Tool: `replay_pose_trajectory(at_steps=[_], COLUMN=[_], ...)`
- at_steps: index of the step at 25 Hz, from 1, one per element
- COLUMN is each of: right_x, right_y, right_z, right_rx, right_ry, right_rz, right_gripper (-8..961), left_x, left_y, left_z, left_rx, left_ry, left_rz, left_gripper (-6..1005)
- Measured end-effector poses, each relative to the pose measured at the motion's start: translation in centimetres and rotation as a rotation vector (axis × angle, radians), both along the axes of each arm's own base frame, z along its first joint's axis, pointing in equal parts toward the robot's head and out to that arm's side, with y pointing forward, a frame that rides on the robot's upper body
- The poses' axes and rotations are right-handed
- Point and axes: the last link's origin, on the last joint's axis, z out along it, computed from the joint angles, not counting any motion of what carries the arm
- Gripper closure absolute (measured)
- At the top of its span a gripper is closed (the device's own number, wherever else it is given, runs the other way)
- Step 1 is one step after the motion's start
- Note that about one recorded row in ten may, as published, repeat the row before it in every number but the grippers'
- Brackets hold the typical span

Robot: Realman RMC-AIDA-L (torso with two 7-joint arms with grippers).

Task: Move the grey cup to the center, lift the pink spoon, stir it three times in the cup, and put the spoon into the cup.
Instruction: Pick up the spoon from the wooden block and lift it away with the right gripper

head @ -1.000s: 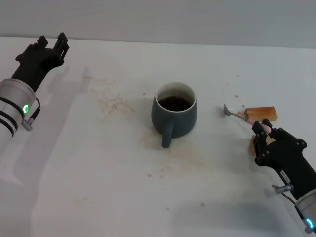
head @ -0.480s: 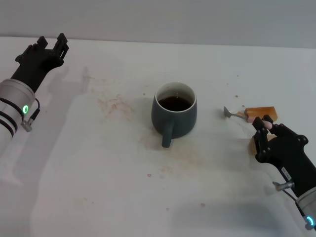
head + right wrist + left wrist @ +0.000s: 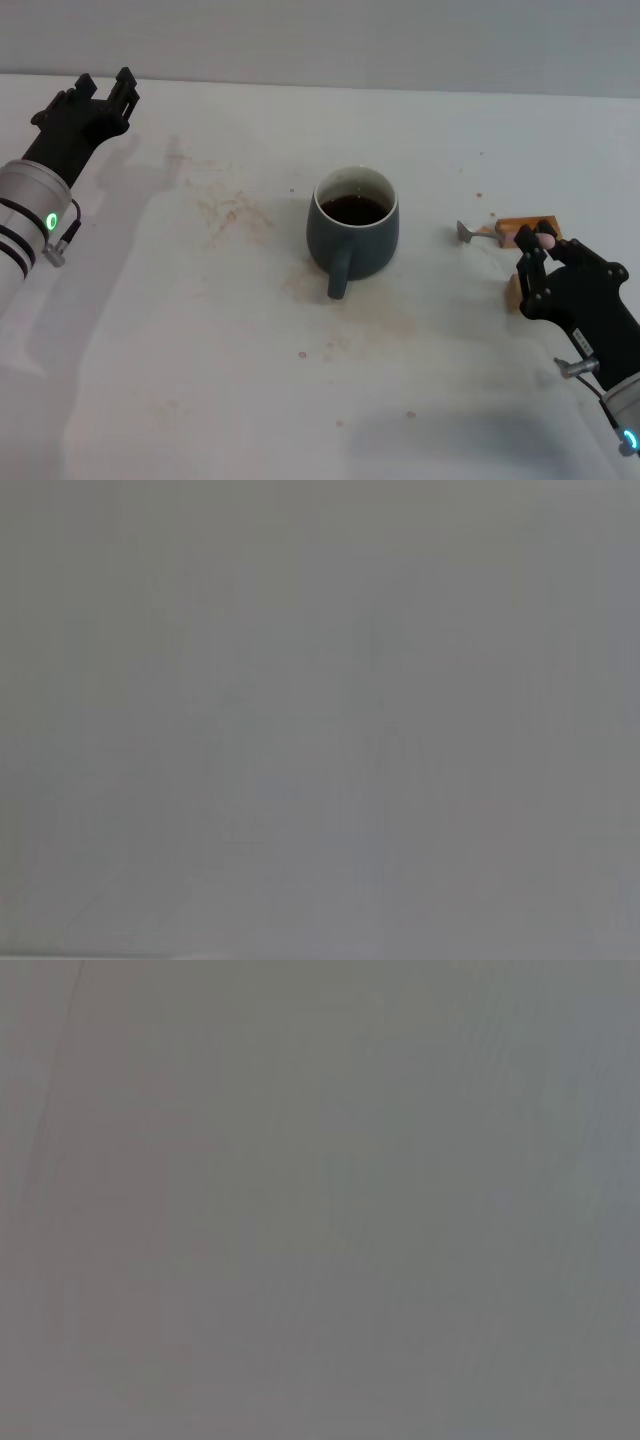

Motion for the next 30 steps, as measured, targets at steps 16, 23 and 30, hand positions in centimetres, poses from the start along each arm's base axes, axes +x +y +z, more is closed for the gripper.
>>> replay_pose_trajectory(at_steps=[16,23,30], right_x=[-0.5,-0.7,-0.9], right_y=[0.6,0.8,1.1], right_z=[0.7,0.9,1.0], right_rx=[0.036,0.05,0.054], right_ry=[0.0,0.002,0.001], right_rz=[0.038,0.057,0.067], right_gripper=[849,849,849], left_x=[0.1,0.0,0.1], left_y=[0.0,0.0,0.0], left_z=[0.0,-0.1,-0.1], left_rx=[0.0,0.0,-0.001], left_ry=[-0.003,-0.003,-0.005], left_rz=[-0.001,0.0,-0.001], left_gripper=[452,452,452])
